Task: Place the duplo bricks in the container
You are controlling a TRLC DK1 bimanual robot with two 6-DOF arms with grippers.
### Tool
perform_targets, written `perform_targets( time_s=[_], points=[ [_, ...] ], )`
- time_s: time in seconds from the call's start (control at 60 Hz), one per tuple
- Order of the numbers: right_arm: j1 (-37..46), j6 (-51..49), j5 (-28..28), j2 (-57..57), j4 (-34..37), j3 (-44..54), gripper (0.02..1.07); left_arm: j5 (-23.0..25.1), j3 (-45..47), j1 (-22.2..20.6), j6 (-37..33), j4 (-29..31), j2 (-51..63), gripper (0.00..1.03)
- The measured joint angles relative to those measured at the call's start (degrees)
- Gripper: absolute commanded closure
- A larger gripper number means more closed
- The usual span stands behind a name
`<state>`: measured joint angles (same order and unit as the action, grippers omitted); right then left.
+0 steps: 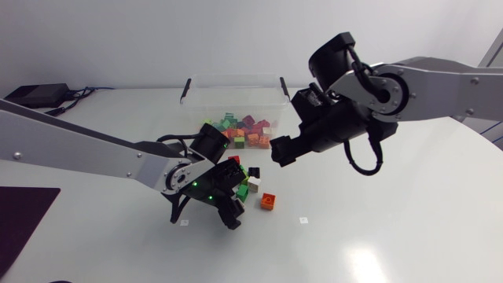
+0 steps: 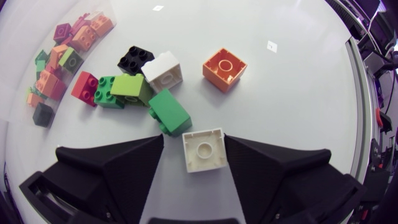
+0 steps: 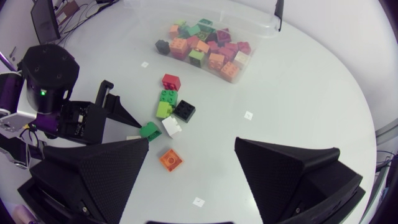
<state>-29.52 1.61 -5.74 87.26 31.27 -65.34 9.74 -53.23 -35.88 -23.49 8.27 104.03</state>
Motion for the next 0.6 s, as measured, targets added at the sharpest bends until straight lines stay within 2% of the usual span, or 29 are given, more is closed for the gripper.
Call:
perform_targets(
  time_s=[0.133, 0.333, 0.6],
  points=[
    [-3.15, -0.09, 0.00, 2.75, -0.15, 0.70, 0.07, 0.00, -0.02, 0.00, 0.00, 0.52, 0.44, 0.79],
    [-6.75, -8.09, 0.00, 9.14, -3.48, 3.72, 0.07, 0.02, 0.04, 0.13, -0.04, 0.92, 0.35, 0.91],
    [-4.02, -18.88, -0.48, 15.65, -6.32, 4.04, 0.07, 0.00, 2.34, 2.75, -0.74, 6.12, -3.76, 0.94]
  ],
)
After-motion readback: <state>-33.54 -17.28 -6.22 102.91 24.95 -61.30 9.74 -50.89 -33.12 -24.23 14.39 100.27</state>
